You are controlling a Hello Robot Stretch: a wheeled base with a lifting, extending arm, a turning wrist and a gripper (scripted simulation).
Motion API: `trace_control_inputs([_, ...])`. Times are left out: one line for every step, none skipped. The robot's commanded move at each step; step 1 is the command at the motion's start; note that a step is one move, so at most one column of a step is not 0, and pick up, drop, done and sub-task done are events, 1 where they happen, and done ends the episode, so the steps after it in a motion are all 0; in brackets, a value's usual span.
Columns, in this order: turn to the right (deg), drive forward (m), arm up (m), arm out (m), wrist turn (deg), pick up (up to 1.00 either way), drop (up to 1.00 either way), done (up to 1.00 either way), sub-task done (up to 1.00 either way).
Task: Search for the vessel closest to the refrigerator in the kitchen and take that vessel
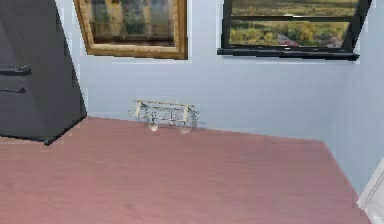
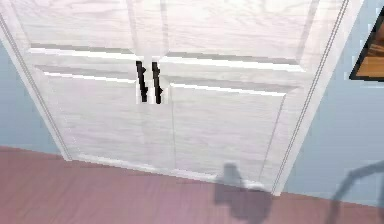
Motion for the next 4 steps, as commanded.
trace_control_inputs([0.0,0.20,0.00,0.00,0.0,0.00,0.00,0.00,0.00])
trace_control_inputs([-36.0,0.00,0.00,0.00,0.0,0.00,0.00,0.00,0.00])
trace_control_inputs([0.0,1.00,0.00,0.00,0.0,0.00,0.00,0.00,0.00])
trace_control_inputs([-6.0,0.00,0.00,0.00,0.0,0.00,0.00,0.00,0.00])
